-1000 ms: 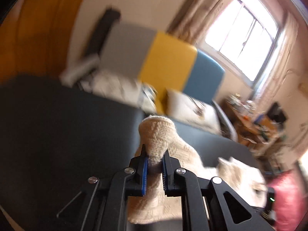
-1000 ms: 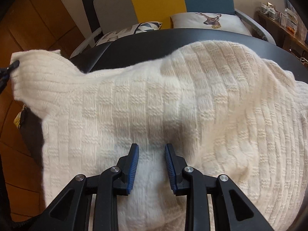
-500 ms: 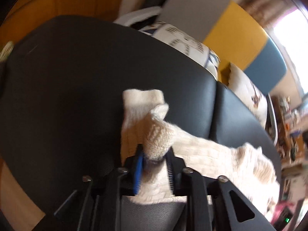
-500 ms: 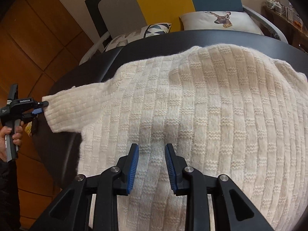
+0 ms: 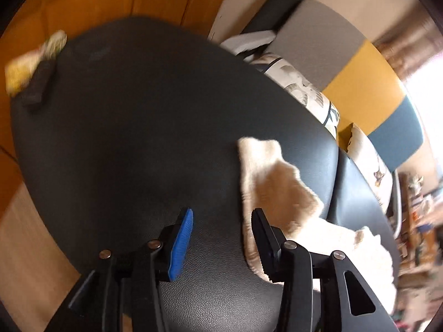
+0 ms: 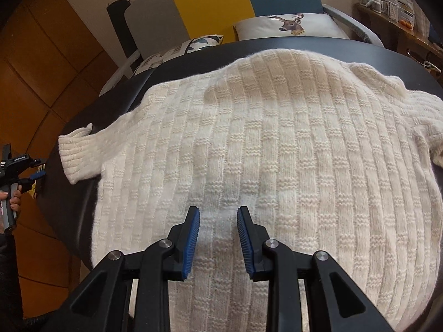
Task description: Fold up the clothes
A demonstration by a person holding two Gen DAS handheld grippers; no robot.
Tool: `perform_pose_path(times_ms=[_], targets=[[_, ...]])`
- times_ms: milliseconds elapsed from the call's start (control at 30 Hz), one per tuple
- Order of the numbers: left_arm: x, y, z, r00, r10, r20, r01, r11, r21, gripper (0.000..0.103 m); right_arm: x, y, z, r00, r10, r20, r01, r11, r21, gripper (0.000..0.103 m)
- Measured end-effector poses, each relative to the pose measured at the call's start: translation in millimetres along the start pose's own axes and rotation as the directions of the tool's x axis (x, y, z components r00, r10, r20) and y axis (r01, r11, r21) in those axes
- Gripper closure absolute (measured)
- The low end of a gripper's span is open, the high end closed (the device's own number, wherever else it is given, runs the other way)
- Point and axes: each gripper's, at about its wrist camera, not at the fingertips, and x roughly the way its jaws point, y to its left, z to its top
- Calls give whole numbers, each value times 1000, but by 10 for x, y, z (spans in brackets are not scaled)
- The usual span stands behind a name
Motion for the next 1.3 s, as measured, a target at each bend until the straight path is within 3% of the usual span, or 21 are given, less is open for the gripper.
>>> perform_pose_path(times_ms=[100, 367, 533, 600, 633, 667, 733, 867, 1033, 1100, 1167, 1300], targets=[[136, 70, 45, 1000, 14, -18, -14, 1000, 12, 58, 122, 154, 100, 1000, -1, -17, 0, 1000, -31, 75], [914, -211, 306, 985, 35, -169, -28, 999, 42, 58, 502, 593, 400, 998, -10, -61, 3, 994, -112, 75], [1107, -295, 321, 981, -7, -195, 12, 1000, 26, 59, 625, 742, 425, 996, -30, -84, 15, 985, -173, 75], [1097, -336, 284, 985, 36, -170, -23, 996, 81, 70, 667, 744, 429, 995, -36, -92, 19, 983, -181, 75], [1089, -338, 261, 986, 37, -161, -22, 995, 94, 93, 688, 743, 431, 995, -39, -96, 21, 983, -185, 75], [1080, -316, 238, 987, 10, -158, 4, 996, 86, 100, 703, 741, 444, 994, -44, -99, 25, 982, -188, 75], [1031, -254, 206, 990, -31, -140, 39, 998, 54, 103, 716, 742, 488, 994, -58, -97, 38, 979, -200, 75], [772, -109, 168, 989, -142, -47, 141, 990, -31, 103, 722, 727, 708, 994, -88, -70, 72, 975, -212, 75], [585, 62, 118, 989, -147, -20, 146, 987, -73, 103, 735, 730, 910, 996, -66, -52, 56, 983, -175, 75], [623, 165, 120, 993, -108, -51, 104, 991, -81, 97, 758, 742, 912, 997, -47, -58, 37, 986, -165, 75], [744, 263, 104, 986, -120, -117, 106, 987, -118, 75, 827, 793, 868, 996, -47, -70, 34, 984, -173, 75], [798, 247, 88, 977, -164, -134, 142, 978, -155, 67, 906, 850, 790, 995, -50, -89, 33, 981, -190, 75]])
